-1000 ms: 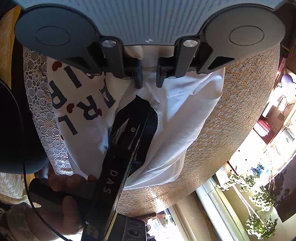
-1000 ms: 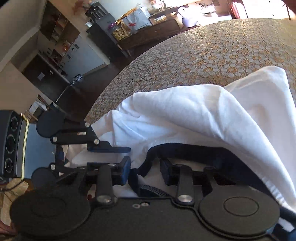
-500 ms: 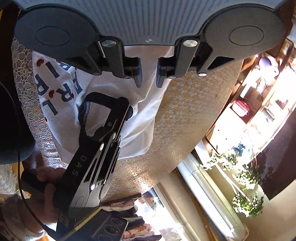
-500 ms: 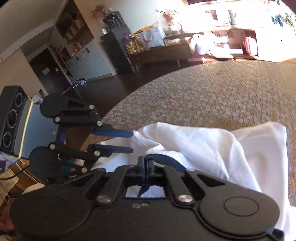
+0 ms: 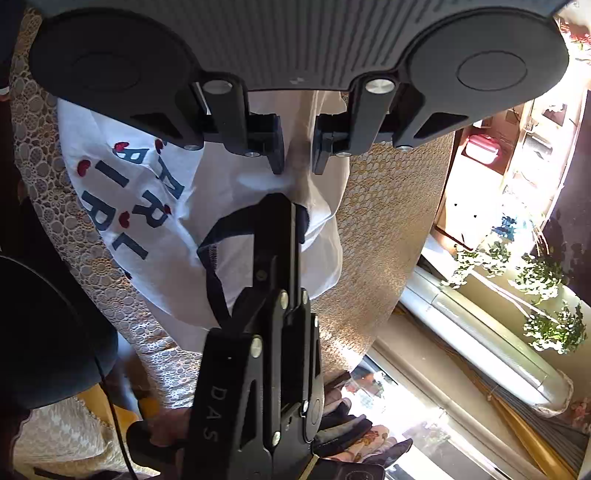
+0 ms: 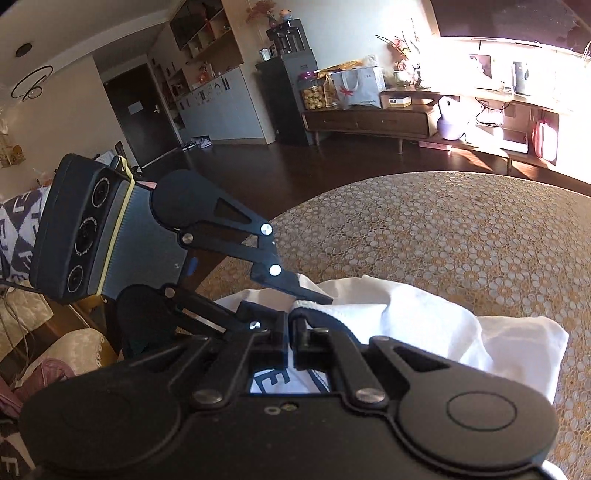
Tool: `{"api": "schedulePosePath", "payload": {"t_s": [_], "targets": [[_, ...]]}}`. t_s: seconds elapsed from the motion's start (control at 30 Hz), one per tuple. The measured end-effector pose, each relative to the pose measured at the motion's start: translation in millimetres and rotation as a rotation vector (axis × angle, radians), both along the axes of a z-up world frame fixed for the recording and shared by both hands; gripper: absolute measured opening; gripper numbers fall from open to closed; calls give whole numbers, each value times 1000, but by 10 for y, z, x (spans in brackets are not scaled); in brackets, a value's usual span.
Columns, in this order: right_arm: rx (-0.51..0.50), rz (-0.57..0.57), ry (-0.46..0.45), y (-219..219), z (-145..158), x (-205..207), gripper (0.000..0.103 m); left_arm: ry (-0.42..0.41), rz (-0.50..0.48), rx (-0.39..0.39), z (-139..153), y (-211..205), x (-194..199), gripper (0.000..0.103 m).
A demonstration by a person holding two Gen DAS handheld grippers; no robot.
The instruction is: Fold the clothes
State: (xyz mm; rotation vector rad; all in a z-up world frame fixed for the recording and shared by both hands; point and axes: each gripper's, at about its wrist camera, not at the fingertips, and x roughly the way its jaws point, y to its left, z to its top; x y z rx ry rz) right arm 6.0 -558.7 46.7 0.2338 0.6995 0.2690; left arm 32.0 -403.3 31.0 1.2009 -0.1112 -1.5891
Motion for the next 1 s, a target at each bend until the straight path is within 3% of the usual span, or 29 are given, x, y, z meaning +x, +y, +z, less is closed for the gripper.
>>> {"api": "schedulePosePath", "payload": {"t_s": [0.1,0.17,0.33,0.47,0.7,0.83,1.0], "targets": [[-12,-5,-3,6,-12,-17,103,30,72,-46,-7,-44,13,14],[-26,-11,-10,-15,6,-68,103,65,85,-48,2,-25,-4,6],[-68,-28,-33,-90,77,-254,103,112,131,-83,20,41,-91,2],[-101,-42,-51,-150,134,-402,103,192,265,-127,106,69,-11,2],[-472,-113,-2,-547,-27,-902,103,274,406,-169,226,173,149,2],[-429,-59,21,-648,-152,-864,103,298,471,-214,361,156,255,2],[-413,41,31,-588,-324,-787,103,257,568,-222,340,51,490,2]]}}
